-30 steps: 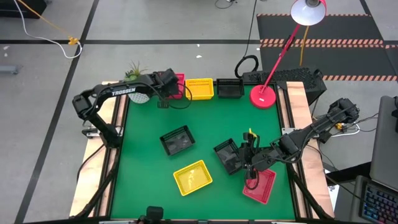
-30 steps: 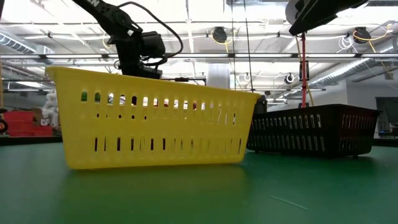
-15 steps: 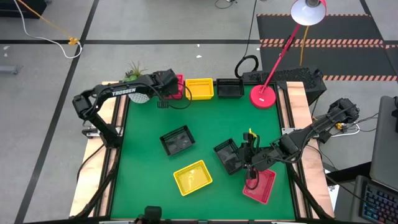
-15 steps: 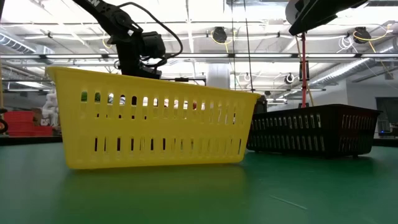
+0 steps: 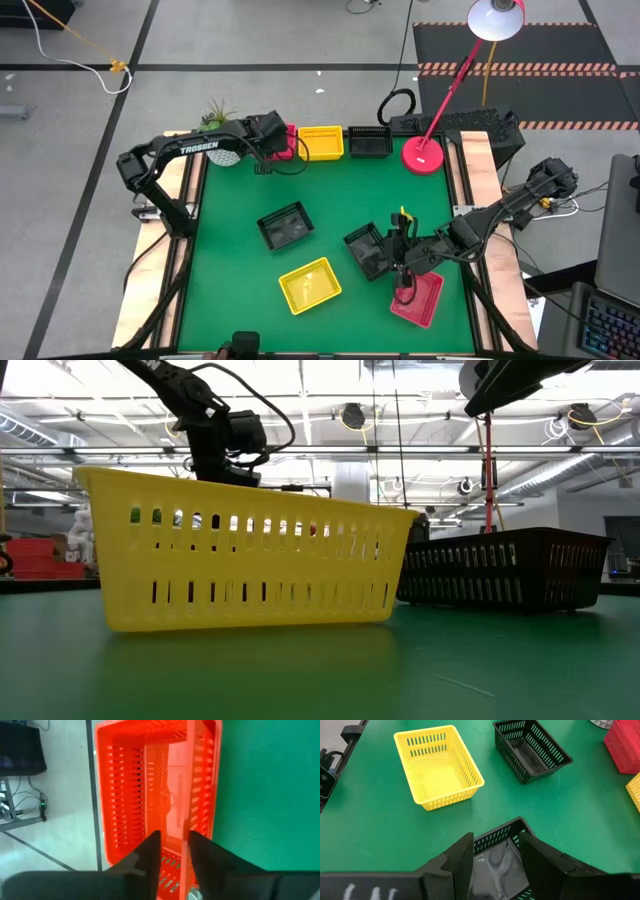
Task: Stack baskets by color
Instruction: Stack the bottom left red basket on the top red basket, then stack the bottom right black basket on the top black basket
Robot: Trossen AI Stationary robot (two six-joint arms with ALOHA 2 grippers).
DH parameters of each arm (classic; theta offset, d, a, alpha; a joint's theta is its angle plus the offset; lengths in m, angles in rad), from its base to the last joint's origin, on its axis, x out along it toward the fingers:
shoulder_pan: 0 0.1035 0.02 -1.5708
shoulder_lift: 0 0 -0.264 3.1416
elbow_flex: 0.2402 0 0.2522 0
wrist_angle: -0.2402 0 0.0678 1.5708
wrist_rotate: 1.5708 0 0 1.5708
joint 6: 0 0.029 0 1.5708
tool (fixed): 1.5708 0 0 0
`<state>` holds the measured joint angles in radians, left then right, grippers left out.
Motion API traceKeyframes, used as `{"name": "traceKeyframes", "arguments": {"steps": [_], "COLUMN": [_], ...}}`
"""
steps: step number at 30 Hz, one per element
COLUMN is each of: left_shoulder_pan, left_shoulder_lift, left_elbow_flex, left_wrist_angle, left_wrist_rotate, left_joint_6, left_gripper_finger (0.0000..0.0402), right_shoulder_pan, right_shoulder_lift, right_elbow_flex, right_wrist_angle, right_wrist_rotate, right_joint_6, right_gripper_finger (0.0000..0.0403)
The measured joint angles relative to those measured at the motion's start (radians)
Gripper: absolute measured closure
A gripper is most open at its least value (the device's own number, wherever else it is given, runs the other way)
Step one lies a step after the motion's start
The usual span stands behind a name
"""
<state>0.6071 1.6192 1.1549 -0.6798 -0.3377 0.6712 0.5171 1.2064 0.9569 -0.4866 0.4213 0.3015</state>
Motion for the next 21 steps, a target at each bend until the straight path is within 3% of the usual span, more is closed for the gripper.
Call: {"name": "traceKeyframes", "arguments": {"steps": [5,9,14,21], "left_shoulder_pan": [-0.001,-0.013,-0.035,-0.074], "left_shoulder_lift": [-0.001,-0.027,-0.082,-0.204], "left_elbow_flex": [0.000,0.000,0.001,0.001], "left_wrist_angle": [0.002,-0.004,-0.002,-0.060], "left_wrist_rotate": [-0.003,-0.003,0.036,0.148], "left_joint_6": [-0.005,-0.039,-0.126,-0.306], "left_gripper_finger": [0.0224,0.0200,0.0213,0.0269], "right_shoulder_pan": [0.000,0.000,0.000,0.000], "right_shoulder_lift": [0.000,0.000,0.000,0.000], "right_elbow_flex": [0.000,0.000,0.000,0.000], "right_wrist_angle": [0.000,0.000,0.001,0.005], "right_wrist_rotate": [0.000,0.000,0.000,0.000], "right_joint_6": [0.000,0.000,-0.001,0.003], "right_gripper_finger": [0.0252,0.0252,0.0252,0.0252]}}
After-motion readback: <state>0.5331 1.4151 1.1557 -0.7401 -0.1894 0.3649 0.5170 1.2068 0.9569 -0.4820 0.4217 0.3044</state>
